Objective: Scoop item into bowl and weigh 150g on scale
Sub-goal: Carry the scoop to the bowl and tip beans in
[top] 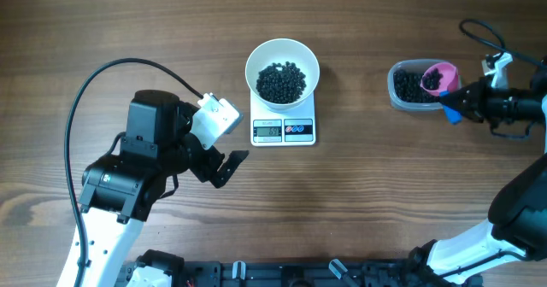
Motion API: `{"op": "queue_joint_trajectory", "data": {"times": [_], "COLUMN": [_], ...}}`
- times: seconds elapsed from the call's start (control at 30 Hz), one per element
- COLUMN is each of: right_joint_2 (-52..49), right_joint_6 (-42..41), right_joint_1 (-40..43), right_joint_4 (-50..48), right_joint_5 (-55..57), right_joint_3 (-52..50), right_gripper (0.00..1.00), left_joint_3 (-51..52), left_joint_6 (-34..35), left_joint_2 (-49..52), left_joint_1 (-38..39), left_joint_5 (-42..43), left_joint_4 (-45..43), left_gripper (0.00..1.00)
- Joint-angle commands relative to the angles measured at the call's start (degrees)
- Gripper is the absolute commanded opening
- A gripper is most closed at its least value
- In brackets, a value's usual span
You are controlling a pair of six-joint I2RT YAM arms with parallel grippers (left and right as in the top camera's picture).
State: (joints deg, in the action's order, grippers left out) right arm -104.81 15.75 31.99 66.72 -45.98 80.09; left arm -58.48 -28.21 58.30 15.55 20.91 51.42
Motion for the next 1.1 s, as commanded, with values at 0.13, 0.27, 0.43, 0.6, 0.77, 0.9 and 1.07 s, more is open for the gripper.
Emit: {"op": "queue_joint_trajectory", "data": {"times": [0.13, 0.27, 0.43, 0.6, 0.77, 0.9, 1.07], "right_joint_2": [1.77, 6.64, 12.90, 15.32, 15.30, 15.23, 14.99], "right_joint_6": [2.69, 1.60, -4.31, -12.94, -19.76, -23.67, -22.23], "right_joint_1": [-0.37, -2.43, -10.23, -22.51, -31.28, -36.68, -45.27], "right_joint_4": [3.43, 3.74, 3.10, -2.75, -11.87, -18.27, -24.33], "right_joint_5": [-11.72, -14.12, -14.14, -14.12, -13.40, -7.43, 11.89], "right_joint_3": [1.18, 1.18, 1.18, 1.18, 1.18, 1.18, 1.16], "right_gripper": [0.04, 0.04, 0.04, 0.04, 0.04, 0.04, 0.04], "left_joint_3": [-1.33, -1.33, -1.33, -1.33, -1.33, -1.33, -1.33], "left_joint_6": [0.33, 0.33, 0.33, 0.33, 0.33, 0.33, 0.33], "left_joint_2": [0.22, 0.22, 0.22, 0.22, 0.22, 0.22, 0.22], "left_joint_1": [-0.42, -0.39, -0.39, -0.39, -0.39, -0.39, -0.39], "left_joint_5": [0.50, 0.50, 0.50, 0.50, 0.50, 0.50, 0.50], "left_joint_4": [-0.11, -0.09, -0.09, -0.09, -0.09, -0.09, -0.09], "left_gripper": [1.00, 1.00, 1.00, 1.00, 1.00, 1.00, 1.00]}}
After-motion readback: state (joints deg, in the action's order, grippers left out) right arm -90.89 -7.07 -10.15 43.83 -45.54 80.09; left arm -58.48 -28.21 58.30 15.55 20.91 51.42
